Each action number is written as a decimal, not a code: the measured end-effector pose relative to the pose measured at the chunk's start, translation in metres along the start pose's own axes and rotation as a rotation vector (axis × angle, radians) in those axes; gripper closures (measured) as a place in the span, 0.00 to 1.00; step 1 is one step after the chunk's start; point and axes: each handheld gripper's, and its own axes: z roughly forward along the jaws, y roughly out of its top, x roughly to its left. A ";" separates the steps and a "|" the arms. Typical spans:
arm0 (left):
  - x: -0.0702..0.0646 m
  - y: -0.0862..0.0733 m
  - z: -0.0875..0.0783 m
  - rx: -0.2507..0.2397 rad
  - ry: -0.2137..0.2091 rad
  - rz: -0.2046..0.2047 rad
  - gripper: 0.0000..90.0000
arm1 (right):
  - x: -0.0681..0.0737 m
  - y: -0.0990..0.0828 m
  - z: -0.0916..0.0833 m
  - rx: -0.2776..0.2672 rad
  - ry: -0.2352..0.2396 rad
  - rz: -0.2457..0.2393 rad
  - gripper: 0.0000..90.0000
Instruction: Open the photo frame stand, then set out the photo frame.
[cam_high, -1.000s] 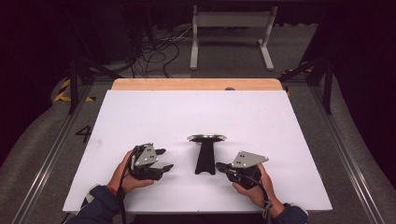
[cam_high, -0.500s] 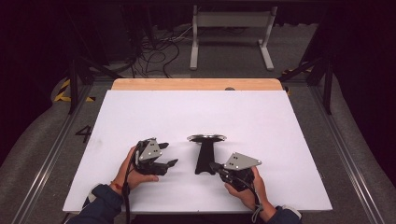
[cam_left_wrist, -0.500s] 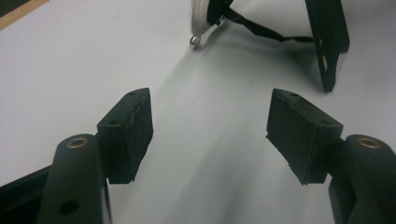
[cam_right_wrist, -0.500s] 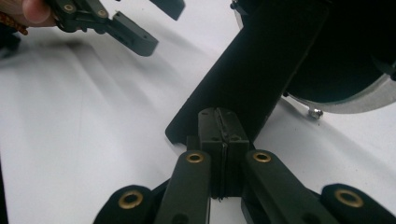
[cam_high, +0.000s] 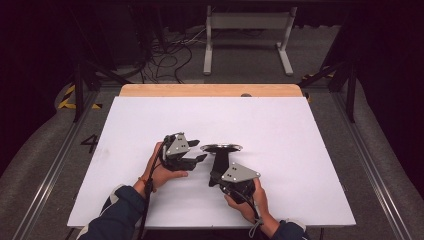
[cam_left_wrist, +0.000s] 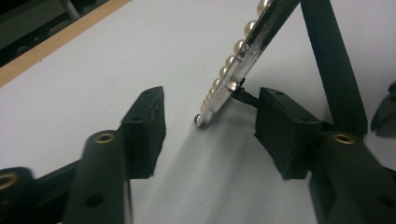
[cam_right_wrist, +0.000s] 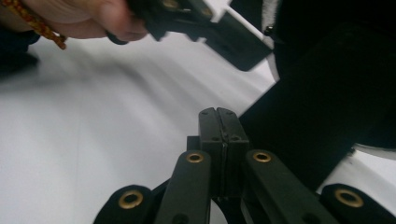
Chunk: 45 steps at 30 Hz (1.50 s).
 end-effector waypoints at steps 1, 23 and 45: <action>0.001 0.000 0.001 -0.003 -0.006 0.002 0.61 | 0.001 0.000 0.002 0.001 -0.004 -0.002 1.00; -0.001 -0.004 0.015 0.019 -0.018 0.049 0.81 | 0.017 0.000 0.028 0.043 -0.071 -0.029 1.00; -0.015 -0.003 0.006 0.039 0.014 0.072 0.88 | 0.009 -0.007 0.021 0.099 -0.096 0.016 1.00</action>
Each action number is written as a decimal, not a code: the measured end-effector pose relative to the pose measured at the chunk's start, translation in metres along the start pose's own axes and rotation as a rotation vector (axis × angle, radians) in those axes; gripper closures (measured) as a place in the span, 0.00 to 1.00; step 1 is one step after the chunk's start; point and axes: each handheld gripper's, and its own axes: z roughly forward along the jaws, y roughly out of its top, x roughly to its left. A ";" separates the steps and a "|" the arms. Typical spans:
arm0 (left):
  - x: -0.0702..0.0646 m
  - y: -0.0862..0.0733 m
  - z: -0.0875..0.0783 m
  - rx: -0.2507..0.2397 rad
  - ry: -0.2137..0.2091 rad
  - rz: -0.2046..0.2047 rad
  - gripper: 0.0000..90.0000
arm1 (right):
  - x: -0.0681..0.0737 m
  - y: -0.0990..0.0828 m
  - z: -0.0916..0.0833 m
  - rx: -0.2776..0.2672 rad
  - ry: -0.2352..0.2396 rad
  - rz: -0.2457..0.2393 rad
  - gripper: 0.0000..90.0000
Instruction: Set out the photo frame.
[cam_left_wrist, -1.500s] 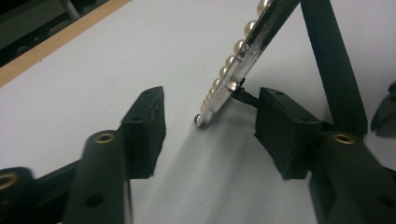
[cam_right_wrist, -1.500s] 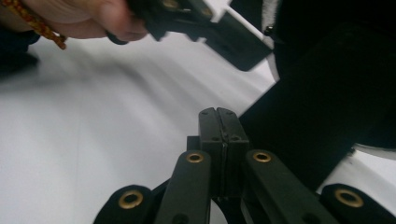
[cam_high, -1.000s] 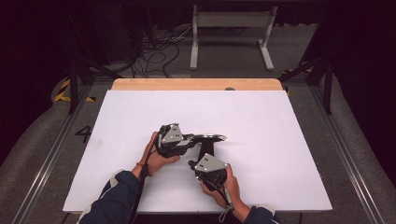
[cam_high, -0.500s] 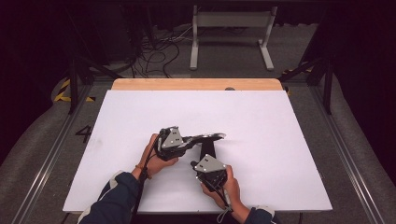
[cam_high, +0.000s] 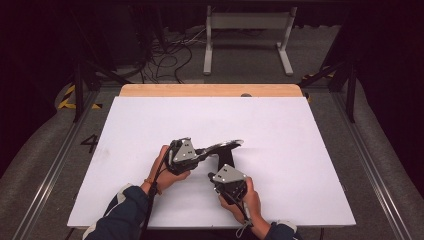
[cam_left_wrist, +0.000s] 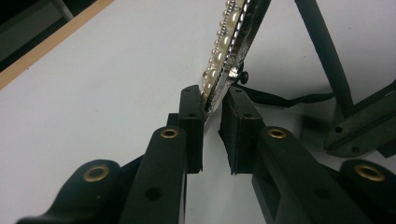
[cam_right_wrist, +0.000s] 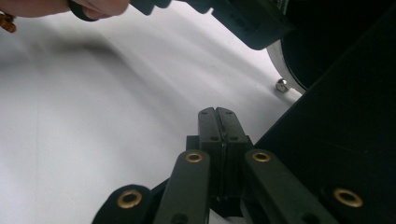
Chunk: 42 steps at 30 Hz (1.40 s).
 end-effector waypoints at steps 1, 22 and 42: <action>-0.001 0.000 -0.001 0.004 0.002 0.005 0.88 | -0.002 -0.001 -0.001 0.002 0.004 0.005 1.00; -0.012 0.004 -0.001 0.002 -0.025 0.019 0.88 | -0.018 -0.009 -0.010 0.018 0.008 0.054 1.00; -0.019 0.011 0.006 -0.011 -0.083 0.043 0.87 | -0.042 -0.021 -0.019 0.034 0.003 0.078 1.00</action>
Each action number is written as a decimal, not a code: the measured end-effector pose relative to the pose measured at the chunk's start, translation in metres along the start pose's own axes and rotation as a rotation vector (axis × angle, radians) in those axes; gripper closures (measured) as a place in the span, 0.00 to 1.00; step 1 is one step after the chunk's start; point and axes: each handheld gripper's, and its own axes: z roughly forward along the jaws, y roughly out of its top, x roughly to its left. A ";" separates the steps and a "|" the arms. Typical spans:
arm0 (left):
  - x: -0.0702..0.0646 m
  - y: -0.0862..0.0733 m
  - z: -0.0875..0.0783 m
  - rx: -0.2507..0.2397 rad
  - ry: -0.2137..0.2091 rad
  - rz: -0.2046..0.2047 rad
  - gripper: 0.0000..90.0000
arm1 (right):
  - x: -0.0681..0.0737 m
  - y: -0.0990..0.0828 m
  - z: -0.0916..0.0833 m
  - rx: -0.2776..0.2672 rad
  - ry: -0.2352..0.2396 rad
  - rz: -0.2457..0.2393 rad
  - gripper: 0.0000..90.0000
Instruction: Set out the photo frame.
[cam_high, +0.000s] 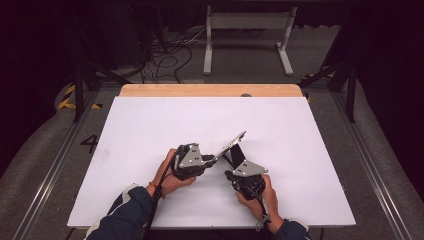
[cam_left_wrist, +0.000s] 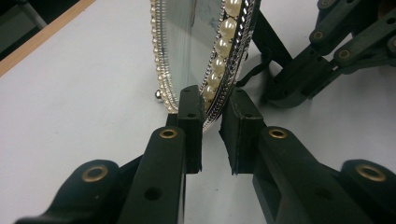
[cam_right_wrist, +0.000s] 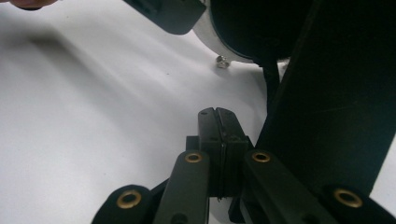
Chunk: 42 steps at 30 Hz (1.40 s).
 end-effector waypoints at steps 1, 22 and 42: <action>-0.001 0.001 0.000 0.002 -0.004 0.001 0.87 | -0.002 -0.001 -0.001 0.001 0.000 0.008 1.00; -0.011 0.008 0.006 -0.005 -0.037 0.002 0.85 | -0.025 -0.008 -0.008 -0.006 0.028 0.035 1.00; -0.015 0.012 0.014 -0.026 -0.069 -0.015 0.83 | -0.041 -0.012 -0.011 -0.010 0.010 0.054 1.00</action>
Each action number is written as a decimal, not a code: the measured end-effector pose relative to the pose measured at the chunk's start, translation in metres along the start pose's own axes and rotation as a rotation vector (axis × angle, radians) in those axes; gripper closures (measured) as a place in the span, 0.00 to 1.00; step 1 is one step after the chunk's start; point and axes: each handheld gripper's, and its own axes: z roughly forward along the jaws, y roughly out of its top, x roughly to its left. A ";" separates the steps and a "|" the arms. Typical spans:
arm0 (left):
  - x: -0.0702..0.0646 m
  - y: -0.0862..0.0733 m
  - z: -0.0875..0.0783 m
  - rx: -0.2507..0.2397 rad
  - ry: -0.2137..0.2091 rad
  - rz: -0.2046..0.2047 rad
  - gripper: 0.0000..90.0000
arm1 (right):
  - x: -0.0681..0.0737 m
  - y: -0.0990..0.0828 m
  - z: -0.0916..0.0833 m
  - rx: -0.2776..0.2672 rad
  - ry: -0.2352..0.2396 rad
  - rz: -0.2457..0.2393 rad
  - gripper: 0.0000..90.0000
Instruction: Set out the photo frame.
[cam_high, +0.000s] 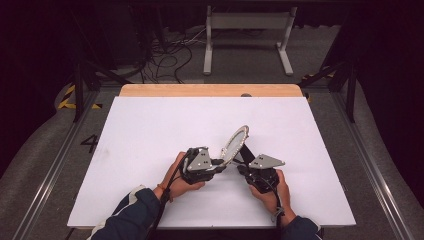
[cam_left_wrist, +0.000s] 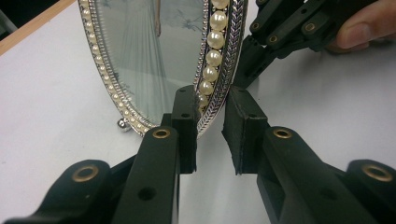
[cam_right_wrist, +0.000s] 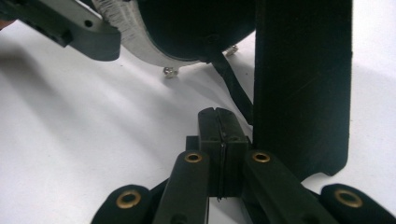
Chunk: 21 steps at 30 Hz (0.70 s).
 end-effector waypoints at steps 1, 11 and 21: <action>0.000 0.000 0.001 -0.005 -0.003 -0.002 0.83 | -0.001 0.000 0.000 0.000 -0.003 0.000 1.00; -0.002 0.001 0.005 -0.016 -0.001 -0.003 0.83 | -0.007 0.000 0.000 0.000 -0.026 0.006 1.00; 0.001 -0.001 0.006 -0.025 -0.019 -0.011 0.84 | -0.008 -0.001 0.000 -0.007 -0.024 0.004 1.00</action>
